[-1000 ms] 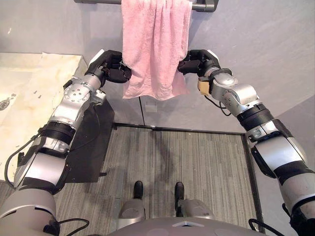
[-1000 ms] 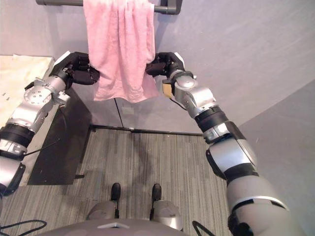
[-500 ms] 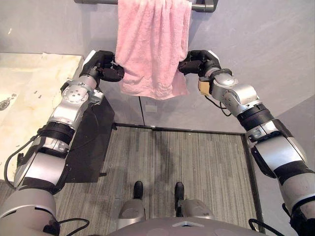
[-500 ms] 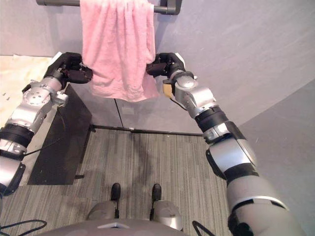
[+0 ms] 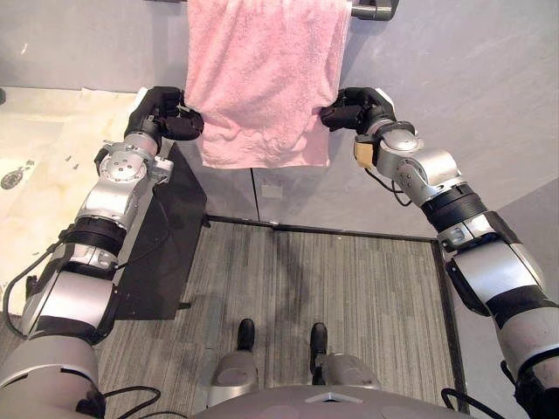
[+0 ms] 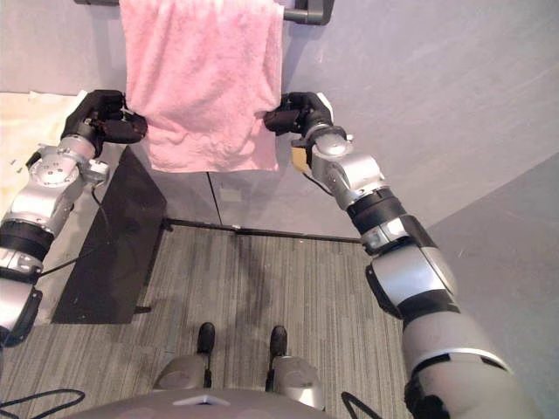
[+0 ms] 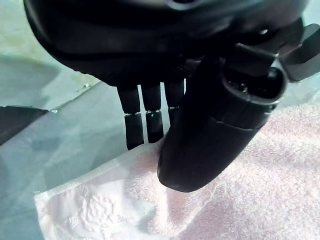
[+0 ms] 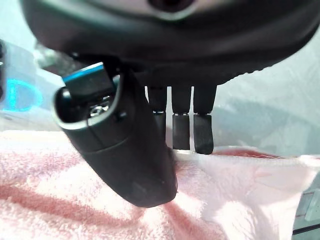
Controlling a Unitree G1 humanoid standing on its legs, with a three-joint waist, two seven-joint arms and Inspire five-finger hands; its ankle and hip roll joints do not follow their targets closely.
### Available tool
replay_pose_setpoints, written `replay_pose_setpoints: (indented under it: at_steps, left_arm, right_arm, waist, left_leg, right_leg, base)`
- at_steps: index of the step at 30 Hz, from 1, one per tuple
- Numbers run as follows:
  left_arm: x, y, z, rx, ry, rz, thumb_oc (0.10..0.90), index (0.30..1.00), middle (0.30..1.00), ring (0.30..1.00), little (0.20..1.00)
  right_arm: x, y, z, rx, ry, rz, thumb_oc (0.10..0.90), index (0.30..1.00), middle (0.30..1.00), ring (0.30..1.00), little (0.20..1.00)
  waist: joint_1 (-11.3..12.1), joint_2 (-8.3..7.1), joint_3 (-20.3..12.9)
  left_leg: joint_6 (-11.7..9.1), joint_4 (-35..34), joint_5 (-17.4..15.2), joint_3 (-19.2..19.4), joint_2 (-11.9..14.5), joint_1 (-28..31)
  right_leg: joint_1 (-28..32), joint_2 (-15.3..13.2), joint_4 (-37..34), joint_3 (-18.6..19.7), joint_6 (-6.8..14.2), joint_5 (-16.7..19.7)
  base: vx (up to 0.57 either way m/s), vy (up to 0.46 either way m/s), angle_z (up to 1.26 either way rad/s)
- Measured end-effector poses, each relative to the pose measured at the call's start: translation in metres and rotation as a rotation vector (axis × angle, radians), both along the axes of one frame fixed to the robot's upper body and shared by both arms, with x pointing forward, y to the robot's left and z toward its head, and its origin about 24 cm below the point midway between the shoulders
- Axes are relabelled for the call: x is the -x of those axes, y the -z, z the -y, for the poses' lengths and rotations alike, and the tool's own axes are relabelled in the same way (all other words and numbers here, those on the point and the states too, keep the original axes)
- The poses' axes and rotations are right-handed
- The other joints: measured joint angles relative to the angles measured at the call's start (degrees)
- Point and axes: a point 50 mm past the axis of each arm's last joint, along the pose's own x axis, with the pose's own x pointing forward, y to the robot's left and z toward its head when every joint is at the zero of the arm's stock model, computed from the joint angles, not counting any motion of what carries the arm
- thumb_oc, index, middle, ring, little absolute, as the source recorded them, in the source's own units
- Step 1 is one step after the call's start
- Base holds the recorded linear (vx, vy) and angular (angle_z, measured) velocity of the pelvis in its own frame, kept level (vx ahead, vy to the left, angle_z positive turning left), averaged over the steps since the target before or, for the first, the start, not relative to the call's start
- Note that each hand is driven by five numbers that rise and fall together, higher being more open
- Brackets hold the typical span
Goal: Organize the bathroom.
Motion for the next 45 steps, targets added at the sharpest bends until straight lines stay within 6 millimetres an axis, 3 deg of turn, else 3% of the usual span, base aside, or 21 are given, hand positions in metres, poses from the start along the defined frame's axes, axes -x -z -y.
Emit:
replay_pose_setpoints:
  at_steps: [11,18,25,36,45]
  left_arm:
    - [0.007,0.002,-0.013,0.053,-0.081,0.020,0.400,0.300,0.300,0.300,0.300]
    - [0.010,0.010,-0.017,0.062,-0.119,-0.013,0.400,0.300,0.300,0.300,0.300]
    - [0.010,0.004,-0.015,0.066,-0.138,0.023,0.400,0.300,0.300,0.300,0.300]
    - [0.011,0.005,-0.019,0.088,-0.168,0.011,0.400,0.300,0.300,0.300,0.300]
    - [0.012,0.006,-0.020,0.090,-0.170,0.009,0.400,0.300,0.300,0.300,0.300]
  right_arm:
    - [0.003,-0.015,0.019,0.007,0.074,0.006,0.400,0.300,0.300,0.300,0.300]
    - [0.006,-0.020,0.014,0.022,0.049,0.006,0.400,0.300,0.300,0.300,0.300]
    - [0.008,-0.025,0.013,0.001,0.037,0.033,0.400,0.300,0.300,0.300,0.300]
    - [0.017,-0.013,0.007,-0.038,-0.003,0.066,0.400,0.300,0.300,0.300,0.300]
    - [0.017,-0.015,0.007,-0.041,0.003,0.086,0.400,0.300,0.300,0.300,0.300]
  waist:
    - [-0.4,-0.36,1.0]
    - [-1.5,-0.34,1.2]
    - [-1.4,-0.32,2.4]
    - [-1.6,-0.33,2.6]
    - [-2.3,-0.33,2.6]
  left_leg:
    - [0.0,-0.2,0.0,0.1,0.0,-0.1]
    - [0.0,-0.2,0.0,0.3,0.0,-0.4]
    - [0.1,-0.2,0.0,0.5,0.0,-0.6]
    - [0.1,-0.2,0.0,1.3,0.0,-0.5]
    - [0.1,-0.3,0.0,1.5,0.0,-0.7]
  right_leg:
    - [-0.3,-0.1,0.0,0.0,0.0,0.0]
    - [-0.8,0.0,0.0,0.2,0.0,0.0]
    - [-1.0,-0.1,0.0,0.3,0.0,0.0]
    - [-1.1,-0.1,0.0,0.8,0.1,0.1]
    - [-1.2,-0.1,0.0,0.9,0.1,0.1]
  base:
    - [-0.01,0.004,0.00]
    - [-0.02,0.007,-0.01]
    - [-0.05,0.008,-0.01]
    - [-0.01,0.004,-0.01]
    - [0.00,0.000,0.00]
